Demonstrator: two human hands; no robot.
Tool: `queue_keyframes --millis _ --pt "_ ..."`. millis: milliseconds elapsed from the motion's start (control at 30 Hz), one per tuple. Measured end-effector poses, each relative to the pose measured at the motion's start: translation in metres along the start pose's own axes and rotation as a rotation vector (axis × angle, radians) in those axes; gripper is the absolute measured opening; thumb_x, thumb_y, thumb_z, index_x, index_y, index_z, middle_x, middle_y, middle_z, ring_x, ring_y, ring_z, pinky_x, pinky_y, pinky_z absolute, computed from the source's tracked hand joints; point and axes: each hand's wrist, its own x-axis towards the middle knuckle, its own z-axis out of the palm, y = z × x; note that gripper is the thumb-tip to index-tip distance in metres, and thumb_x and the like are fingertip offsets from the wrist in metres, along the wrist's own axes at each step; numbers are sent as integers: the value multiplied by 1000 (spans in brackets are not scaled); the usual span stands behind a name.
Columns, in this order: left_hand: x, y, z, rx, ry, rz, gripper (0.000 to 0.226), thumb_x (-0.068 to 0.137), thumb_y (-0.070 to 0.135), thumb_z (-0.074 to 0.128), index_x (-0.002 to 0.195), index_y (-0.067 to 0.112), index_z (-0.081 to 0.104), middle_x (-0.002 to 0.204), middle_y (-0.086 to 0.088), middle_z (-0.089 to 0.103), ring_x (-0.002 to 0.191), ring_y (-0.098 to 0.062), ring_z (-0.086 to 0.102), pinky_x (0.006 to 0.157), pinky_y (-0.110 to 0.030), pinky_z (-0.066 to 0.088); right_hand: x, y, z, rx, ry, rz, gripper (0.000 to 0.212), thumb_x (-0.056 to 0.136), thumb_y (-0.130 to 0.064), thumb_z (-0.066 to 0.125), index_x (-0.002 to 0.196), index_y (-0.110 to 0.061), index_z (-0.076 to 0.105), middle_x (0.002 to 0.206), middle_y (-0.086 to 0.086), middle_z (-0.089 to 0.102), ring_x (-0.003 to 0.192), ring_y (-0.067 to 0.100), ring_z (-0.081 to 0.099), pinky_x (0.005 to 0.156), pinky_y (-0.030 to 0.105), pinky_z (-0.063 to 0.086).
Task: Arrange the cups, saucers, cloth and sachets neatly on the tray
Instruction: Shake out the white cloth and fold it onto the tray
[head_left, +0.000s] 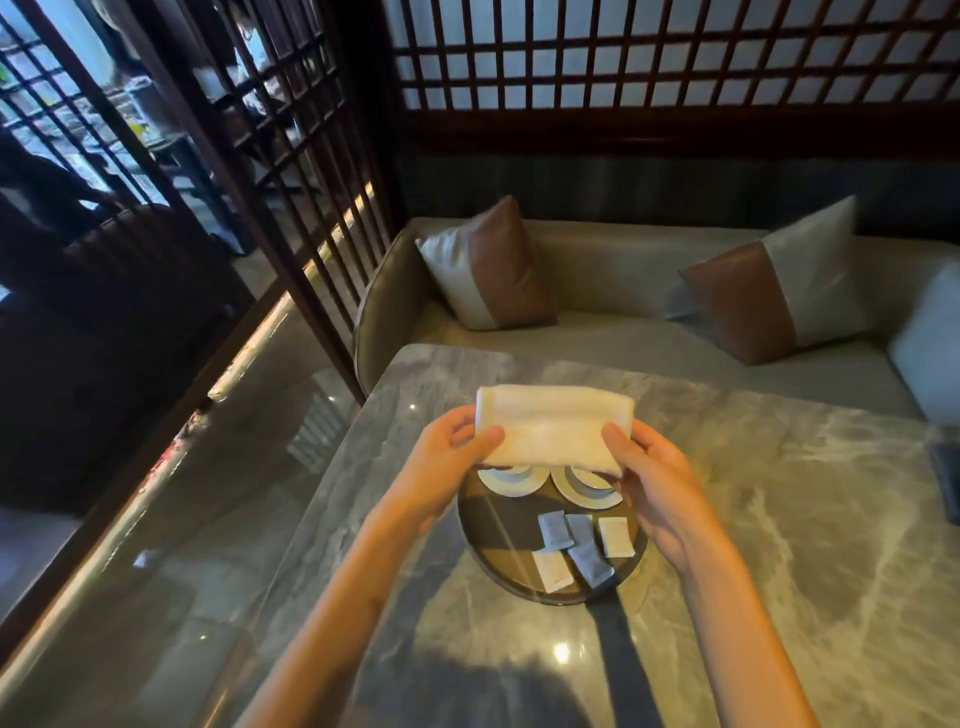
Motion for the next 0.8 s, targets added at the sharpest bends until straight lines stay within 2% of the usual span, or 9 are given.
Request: queue_keyframes --millis 67,133,233,300,367,500,600,700,800 --pt "11 -17 -9 3 3 -52 32 95 16 59 125 9 58 113 -10 71 100 -18 71 86 -34 59 9 23 -4 29 28 79 32 83 -21 69 113 -11 69 108 12 74 99 22 71 79 32 61" --pt "23 -46 -15 35 62 -124 22 94 14 60 116 11 62 104 -8 71 85 -10 73 70 -22 60 17 53 -9 16 97 180 27 88 -15 67 114 -9 68 104 11 75 97 22 72 76 33 61" --pt "43 -101 -21 61 142 -279 14 92 7 63 105 1 65 97 -18 65 78 -20 67 62 -25 61 28 107 -19 0 243 317 29 90 -10 67 118 -2 65 111 17 71 102 30 69 69 32 62" --pt "54 -131 -24 92 178 -369 12 89 6 67 97 -2 64 92 -19 62 79 -28 62 70 -41 60 36 141 -24 -13 355 372 31 88 -8 68 117 3 63 112 21 69 99 31 69 64 30 62" --pt "65 -158 -32 181 116 -384 18 83 18 70 86 2 62 88 -18 59 83 -28 58 80 -51 54 46 170 -28 -47 435 404 34 86 -8 71 118 4 63 111 20 70 98 31 69 69 32 62" --pt "89 -196 -54 150 -21 -465 8 93 5 60 88 0 65 91 -21 60 82 -27 63 82 -43 55 71 205 -32 -125 490 478 30 91 -9 66 121 -6 63 117 14 68 105 30 67 83 40 60" --pt "113 -219 -63 274 -57 -452 19 93 -2 54 86 9 68 89 -17 65 83 -25 66 82 -46 57 90 224 -32 -169 509 544 27 94 -6 61 120 -10 63 122 11 64 111 29 63 81 36 60" --pt "126 -233 -68 458 -28 -437 16 88 5 57 89 12 72 86 -8 71 82 -24 68 78 -41 57 96 237 -28 -230 551 561 32 94 -9 62 126 -12 60 122 8 61 115 29 59 73 31 61" --pt "131 -244 -71 574 9 -474 19 85 6 60 99 11 72 92 -7 72 87 -24 67 77 -35 54 96 246 -24 -326 565 537 26 94 -15 62 120 -14 61 114 6 62 105 23 61 72 29 60"
